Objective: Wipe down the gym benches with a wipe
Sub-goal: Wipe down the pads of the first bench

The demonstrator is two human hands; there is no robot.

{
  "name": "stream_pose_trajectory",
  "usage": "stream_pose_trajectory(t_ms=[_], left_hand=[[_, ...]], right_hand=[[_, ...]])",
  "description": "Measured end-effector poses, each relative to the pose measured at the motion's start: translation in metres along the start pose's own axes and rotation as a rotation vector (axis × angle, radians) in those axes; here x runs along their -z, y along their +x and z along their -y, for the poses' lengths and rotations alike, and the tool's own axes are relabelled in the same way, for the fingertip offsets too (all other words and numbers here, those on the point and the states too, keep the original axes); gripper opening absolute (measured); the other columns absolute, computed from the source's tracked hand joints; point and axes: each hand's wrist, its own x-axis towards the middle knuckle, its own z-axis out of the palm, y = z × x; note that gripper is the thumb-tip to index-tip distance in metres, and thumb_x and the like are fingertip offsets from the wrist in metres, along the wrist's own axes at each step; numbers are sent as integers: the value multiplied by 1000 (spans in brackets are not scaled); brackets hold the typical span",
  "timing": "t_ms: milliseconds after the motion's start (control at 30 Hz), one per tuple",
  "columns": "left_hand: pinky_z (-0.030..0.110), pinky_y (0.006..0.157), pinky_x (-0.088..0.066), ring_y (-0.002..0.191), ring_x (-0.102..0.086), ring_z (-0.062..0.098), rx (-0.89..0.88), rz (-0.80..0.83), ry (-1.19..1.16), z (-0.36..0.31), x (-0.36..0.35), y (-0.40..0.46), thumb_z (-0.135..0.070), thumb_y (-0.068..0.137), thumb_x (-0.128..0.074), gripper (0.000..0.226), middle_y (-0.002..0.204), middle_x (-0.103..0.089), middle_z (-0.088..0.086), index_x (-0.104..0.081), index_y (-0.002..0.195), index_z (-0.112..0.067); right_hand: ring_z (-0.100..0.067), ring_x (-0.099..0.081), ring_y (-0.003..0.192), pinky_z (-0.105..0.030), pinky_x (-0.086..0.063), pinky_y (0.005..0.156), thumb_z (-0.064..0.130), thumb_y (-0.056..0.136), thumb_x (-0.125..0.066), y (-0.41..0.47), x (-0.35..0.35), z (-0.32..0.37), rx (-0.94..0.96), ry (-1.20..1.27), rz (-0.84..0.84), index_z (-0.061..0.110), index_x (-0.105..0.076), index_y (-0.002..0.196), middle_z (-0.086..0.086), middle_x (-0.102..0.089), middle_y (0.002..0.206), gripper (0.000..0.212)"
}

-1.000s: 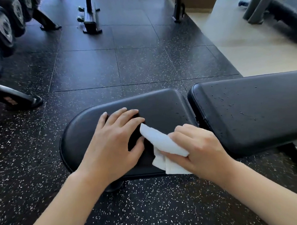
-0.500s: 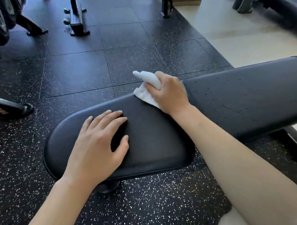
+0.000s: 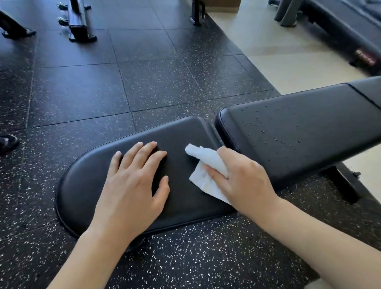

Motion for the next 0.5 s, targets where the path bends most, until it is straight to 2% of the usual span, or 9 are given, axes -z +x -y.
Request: stream_pose_trajectory(t_ms=[67,133,300,367,500], left_hand=[[54,127,-23,155,-34,21,-1,-4,-2,0,0,-1,-47,96,-42,57,162,-45,-4,-56,146,-26],[54,127,-23,155,-35,21,-3,-3,-8,0,1,-1,-47,96,-42,57,162,-46,-4,-56,146,-25],[52,127,-24,155,-34,18,-2,-12,-20,3,2,-3,-46,96,-44,56,162,-45,-7,-57,147,-27],[52,128,-23,155,-34,18,-1,-6,-29,3,2,-3,-46,96,-46,56,162,-45,-7,-57,148,-27],[51,129,-21,156,-31,17,4,13,-44,3,4,-5,-46,97,-44,57,164,-43,-7,-56,149,-27]], right_hand=[[-27,-54,71,-35,-30,61,42,101,-60,26,-7,-1,-47,51,-5,23,-42,87,5,-56,77,29],[-35,-62,84,-36,-29,66,41,101,-60,69,-21,-3,-96,47,-22,26,-42,91,-2,-67,88,26],[-36,-64,100,-38,-31,71,45,103,-51,160,-50,0,-262,48,4,22,-47,94,-10,-71,103,24],[-35,-63,98,-39,-33,71,45,103,-51,156,-50,-1,-268,54,-3,22,-48,94,-5,-67,96,25],[-26,-50,78,-39,-31,66,43,105,-54,87,-27,1,-167,45,-36,27,-39,91,12,-49,76,26]])
